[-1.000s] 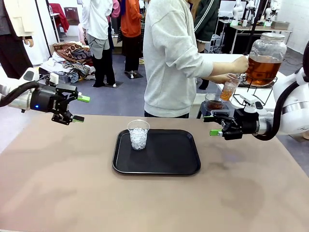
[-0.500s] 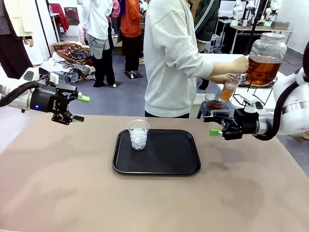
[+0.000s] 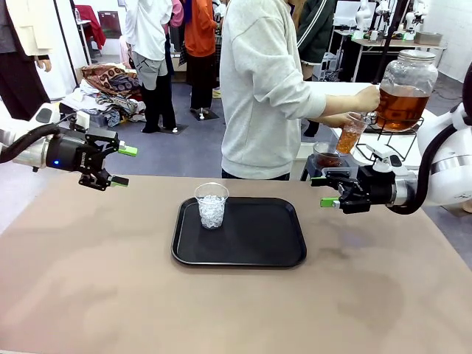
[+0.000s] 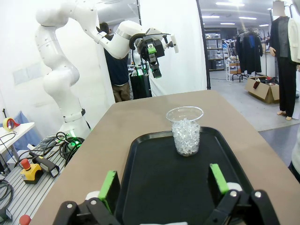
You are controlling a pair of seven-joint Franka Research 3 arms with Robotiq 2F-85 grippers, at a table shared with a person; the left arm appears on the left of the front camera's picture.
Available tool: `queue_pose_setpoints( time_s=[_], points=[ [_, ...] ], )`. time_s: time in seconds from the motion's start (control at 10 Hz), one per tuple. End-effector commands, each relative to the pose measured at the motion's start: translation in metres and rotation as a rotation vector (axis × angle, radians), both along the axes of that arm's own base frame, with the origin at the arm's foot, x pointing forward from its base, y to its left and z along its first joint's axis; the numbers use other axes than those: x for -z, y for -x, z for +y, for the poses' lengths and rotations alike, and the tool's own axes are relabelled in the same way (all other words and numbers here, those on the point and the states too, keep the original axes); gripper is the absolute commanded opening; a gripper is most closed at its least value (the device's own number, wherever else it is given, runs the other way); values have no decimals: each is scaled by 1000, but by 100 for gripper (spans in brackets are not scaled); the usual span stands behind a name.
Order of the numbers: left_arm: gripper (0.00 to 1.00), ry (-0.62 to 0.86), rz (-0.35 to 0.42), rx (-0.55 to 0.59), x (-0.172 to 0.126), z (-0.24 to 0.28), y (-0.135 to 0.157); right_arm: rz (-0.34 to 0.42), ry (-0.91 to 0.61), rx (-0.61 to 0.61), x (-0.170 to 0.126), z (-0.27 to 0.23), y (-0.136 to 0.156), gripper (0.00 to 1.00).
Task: Pour the drink into the iced cup.
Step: Pick up the iced cup indicated by the human and present it to them.
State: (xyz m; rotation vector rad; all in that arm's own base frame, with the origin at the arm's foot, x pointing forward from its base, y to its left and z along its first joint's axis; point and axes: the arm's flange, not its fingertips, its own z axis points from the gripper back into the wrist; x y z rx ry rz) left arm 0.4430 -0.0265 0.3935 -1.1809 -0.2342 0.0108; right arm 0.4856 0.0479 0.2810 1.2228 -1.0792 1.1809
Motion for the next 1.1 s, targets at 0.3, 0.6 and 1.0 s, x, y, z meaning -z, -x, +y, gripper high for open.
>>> queue_pose_setpoints(
  time_s=[0.3,0.6,1.0],
  points=[
    [100,1,-2,-1,0,0,0,1,2,5,-3,2,-3,100],
    [100,1,-2,-1,0,0,0,1,2,5,-3,2,-3,100],
    [100,1,-2,-1,0,0,0,1,2,5,-3,2,-3,100]
  ],
)
